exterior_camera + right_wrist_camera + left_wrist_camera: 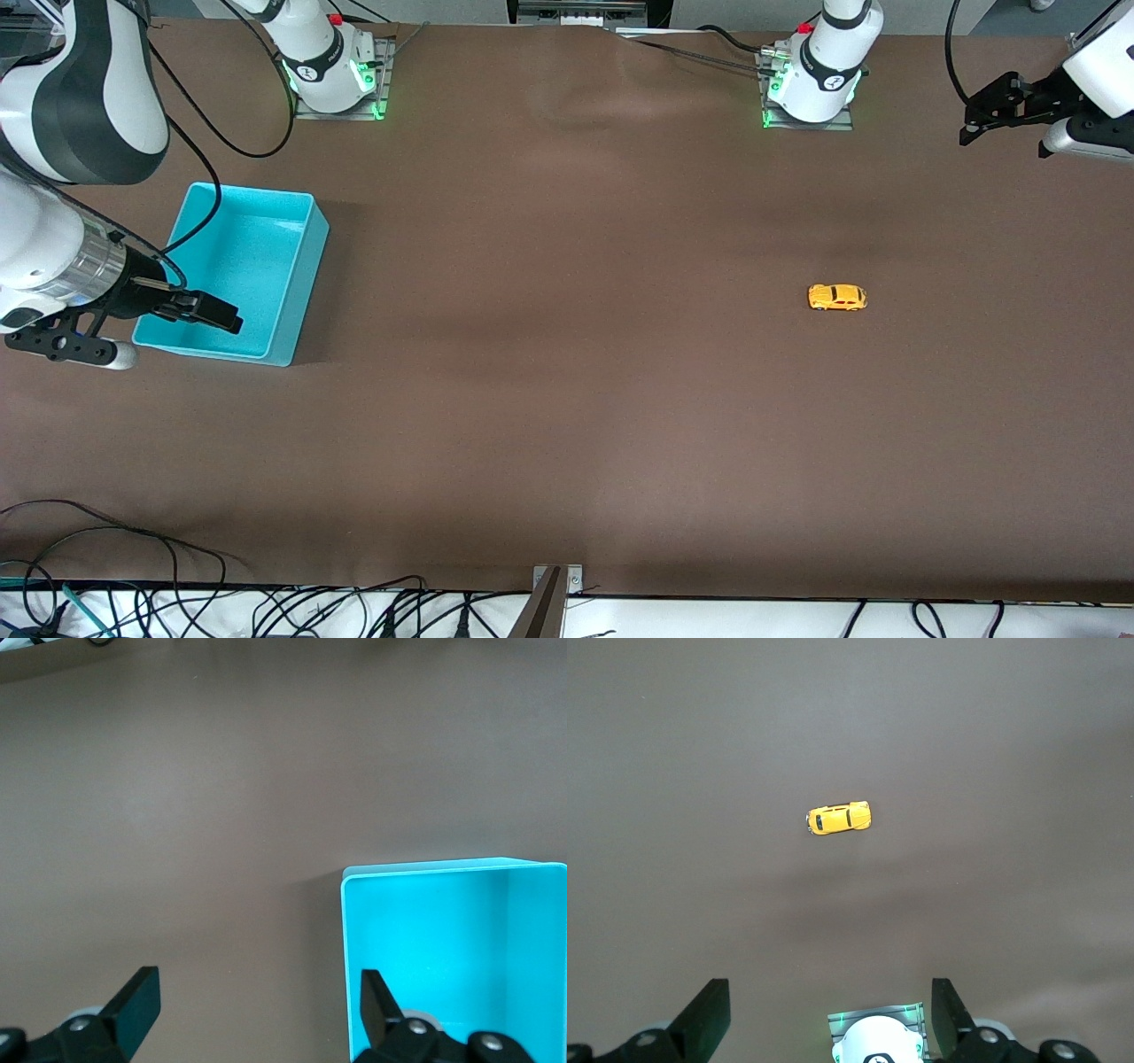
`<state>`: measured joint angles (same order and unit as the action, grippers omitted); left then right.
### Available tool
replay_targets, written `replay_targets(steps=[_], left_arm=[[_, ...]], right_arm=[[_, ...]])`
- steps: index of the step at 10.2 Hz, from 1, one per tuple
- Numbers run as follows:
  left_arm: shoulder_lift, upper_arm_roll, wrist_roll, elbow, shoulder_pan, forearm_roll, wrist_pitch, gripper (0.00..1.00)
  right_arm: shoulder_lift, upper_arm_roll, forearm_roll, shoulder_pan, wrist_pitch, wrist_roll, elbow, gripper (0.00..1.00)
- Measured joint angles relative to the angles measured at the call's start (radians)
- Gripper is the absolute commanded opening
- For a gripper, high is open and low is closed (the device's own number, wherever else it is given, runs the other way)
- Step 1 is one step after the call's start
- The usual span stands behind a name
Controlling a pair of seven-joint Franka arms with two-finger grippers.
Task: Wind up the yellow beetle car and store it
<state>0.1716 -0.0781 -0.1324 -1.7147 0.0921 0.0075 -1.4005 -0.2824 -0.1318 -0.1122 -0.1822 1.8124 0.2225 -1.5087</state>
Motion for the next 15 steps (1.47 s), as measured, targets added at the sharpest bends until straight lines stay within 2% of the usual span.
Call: replay_targets(steps=[15], left_arm=[[-0.001,0.002,0.0,0.0,0.0,0.0,-0.01,1.0]], right_arm=[[-0.008,-0.019,0.001,0.011,0.0,0.005,0.015,1.0]])
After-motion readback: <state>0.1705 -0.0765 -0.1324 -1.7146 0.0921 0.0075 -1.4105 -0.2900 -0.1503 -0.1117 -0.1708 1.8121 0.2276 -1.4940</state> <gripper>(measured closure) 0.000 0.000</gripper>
